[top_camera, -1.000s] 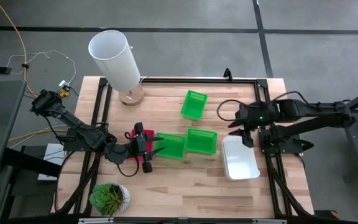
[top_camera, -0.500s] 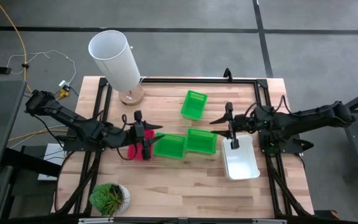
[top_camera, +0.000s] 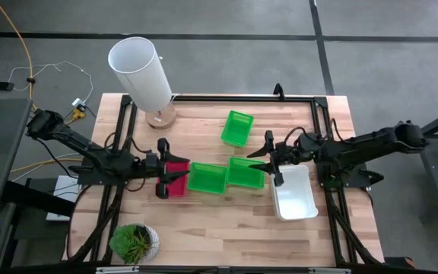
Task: Stack baskets by color
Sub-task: Stack the bottom left green bin on top of the bottom right green bin
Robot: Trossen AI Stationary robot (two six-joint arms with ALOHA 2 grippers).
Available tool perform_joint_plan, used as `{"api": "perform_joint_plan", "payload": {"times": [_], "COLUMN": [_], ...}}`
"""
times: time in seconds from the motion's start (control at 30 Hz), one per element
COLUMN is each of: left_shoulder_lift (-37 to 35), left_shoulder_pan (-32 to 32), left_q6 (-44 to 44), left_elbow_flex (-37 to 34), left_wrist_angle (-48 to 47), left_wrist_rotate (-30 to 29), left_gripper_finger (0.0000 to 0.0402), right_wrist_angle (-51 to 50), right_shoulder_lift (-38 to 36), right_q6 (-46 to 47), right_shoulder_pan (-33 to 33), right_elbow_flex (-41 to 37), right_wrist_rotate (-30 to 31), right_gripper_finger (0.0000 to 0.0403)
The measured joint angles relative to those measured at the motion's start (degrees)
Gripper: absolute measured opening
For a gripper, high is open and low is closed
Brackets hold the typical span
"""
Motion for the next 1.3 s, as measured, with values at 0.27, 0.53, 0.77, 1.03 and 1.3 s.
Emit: {"api": "perform_joint_plan", "payload": {"times": [0.27, 0.53, 0.77, 1.03, 1.3], "left_shoulder_lift": [0.6, 4.7, 17.2, 30.2, 34.7], "left_shoulder_pan": [-0.4, -0.8, -2.0, -1.3, 3.5], "left_q6": [-0.1, -1.4, -6.1, -8.4, -15.5], "left_elbow_flex": [0.0, 2.0, 17.1, 27.0, 27.5], "left_wrist_angle": [-1.2, -1.2, -25.0, -39.8, -44.0], "left_wrist_rotate": [-0.8, 1.2, 1.6, 7.2, 12.5], "left_gripper_finger": [0.0149, 0.0150, 0.0173, 0.0209, 0.0211], "right_wrist_angle": [0.4, 0.3, 0.3, -0.6, -1.0], "right_shoulder_lift": [-0.3, -0.3, -0.3, -0.3, -0.3], "right_q6": [0.1, 0.2, 0.2, 0.6, 1.5], "right_shoulder_pan": [0.0, 0.0, 0.0, 0.0, 0.0], "right_elbow_flex": [0.0, 0.0, 0.0, 0.1, 0.1], "right_wrist_rotate": [2.3, 2.3, 2.3, 2.3, 2.3], "right_gripper_finger": [0.0138, 0.0138, 0.0138, 0.0138, 0.0138]}}
